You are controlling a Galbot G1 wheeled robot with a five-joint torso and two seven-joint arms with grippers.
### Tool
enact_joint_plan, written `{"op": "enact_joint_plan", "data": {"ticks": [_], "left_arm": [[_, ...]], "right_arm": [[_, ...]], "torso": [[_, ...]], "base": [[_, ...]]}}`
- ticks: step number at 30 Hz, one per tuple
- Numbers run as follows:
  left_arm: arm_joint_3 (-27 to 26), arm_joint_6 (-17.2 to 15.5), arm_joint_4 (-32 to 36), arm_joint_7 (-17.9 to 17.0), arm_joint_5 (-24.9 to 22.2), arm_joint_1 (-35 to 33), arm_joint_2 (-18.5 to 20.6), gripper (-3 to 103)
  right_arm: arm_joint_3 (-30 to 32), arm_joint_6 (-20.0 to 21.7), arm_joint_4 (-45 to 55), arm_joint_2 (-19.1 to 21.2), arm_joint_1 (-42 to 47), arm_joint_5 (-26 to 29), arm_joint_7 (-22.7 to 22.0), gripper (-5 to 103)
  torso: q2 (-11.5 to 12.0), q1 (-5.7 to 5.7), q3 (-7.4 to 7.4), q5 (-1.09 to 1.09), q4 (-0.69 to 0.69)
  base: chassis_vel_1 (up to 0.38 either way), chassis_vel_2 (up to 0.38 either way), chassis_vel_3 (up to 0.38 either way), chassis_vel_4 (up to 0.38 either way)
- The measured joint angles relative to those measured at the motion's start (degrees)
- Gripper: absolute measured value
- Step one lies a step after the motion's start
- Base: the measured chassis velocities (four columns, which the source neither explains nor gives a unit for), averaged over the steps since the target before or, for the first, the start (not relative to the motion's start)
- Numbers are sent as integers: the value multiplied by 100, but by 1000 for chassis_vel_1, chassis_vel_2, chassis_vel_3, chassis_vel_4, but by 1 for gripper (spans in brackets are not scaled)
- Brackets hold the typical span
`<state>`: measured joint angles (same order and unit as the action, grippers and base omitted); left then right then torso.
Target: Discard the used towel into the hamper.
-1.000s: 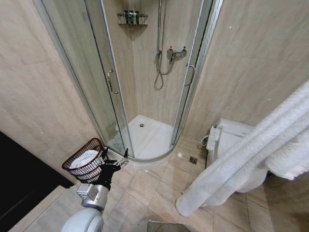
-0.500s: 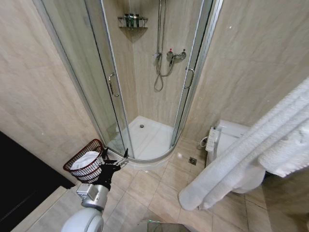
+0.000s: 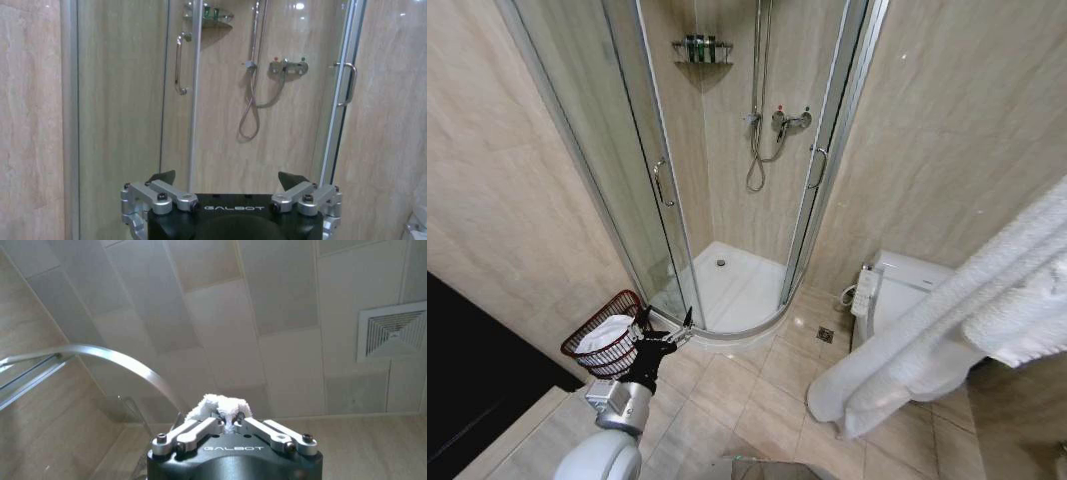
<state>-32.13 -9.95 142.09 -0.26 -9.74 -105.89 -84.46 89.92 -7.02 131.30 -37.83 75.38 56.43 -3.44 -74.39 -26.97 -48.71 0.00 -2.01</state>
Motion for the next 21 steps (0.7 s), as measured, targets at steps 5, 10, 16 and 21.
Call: {"op": "enact_joint_plan", "data": {"ticks": [5, 10, 16, 21], "left_arm": [[0, 0, 0, 0, 0, 0, 0, 100], [0, 0, 0, 0, 0, 0, 0, 100], [0, 0, 0, 0, 0, 0, 0, 100], [0, 0, 0, 0, 0, 0, 0, 100]], "right_arm": [[34, -21, -7, -25, 47, 16, 17, 2], [34, -27, 15, -55, 69, 16, 23, 2], [25, -29, 38, -77, 89, 6, 29, 2], [8, -29, 41, -69, 68, 0, 27, 2]], "torso": [[-167, -77, -90, 0, 0], [-343, -158, -185, 0, 0], [-532, -244, -289, 0, 0], [-692, -318, -375, 0, 0]], "base": [[0, 0, 0, 0], [0, 0, 0, 0], [0, 0, 0, 0], [0, 0, 0, 0]]}}
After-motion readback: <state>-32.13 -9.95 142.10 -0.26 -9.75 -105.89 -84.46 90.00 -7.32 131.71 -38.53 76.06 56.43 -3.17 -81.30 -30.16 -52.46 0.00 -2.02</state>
